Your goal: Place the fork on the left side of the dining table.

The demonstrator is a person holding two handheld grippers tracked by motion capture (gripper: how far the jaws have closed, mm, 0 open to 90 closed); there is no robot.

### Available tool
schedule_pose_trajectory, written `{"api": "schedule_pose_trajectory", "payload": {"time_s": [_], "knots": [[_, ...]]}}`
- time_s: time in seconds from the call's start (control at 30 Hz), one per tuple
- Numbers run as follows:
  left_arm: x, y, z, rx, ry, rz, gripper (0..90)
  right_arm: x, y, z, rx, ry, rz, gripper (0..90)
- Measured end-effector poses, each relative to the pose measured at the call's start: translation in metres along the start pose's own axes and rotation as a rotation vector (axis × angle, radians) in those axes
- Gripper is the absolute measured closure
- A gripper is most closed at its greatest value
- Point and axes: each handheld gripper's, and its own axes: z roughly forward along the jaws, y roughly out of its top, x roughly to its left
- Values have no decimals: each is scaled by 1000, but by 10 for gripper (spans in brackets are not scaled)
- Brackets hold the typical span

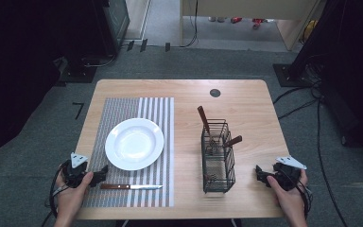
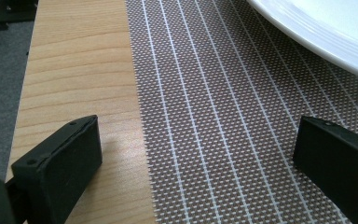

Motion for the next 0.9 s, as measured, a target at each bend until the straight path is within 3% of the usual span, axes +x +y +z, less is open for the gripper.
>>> {"api": "schedule_pose_trajectory", "payload": {"time_s": [0.27,0.37,0.47,0.57,0.6,0.63,0.77,0.9], "knots": [[-3,2,-2,12,15,-11,13,0,0,0,-1,2,-4,0],[-4,6,-9,-20,-10,-29,13,0,0,0,-1,3,-4,0],[-9,16,-22,-80,-52,-66,13,0,1,1,0,3,-4,0],[-16,23,-28,-106,-75,-63,14,0,1,1,0,4,-3,0],[-24,33,-31,-127,-114,-67,13,0,1,1,0,4,-3,0],[-24,33,-31,-127,-114,-67,13,0,1,1,0,4,-3,0],[-46,54,-33,-157,-186,-59,13,0,1,1,0,5,-5,0],[-64,69,-31,-168,-225,-40,13,0,1,1,0,4,-4,0]]}}
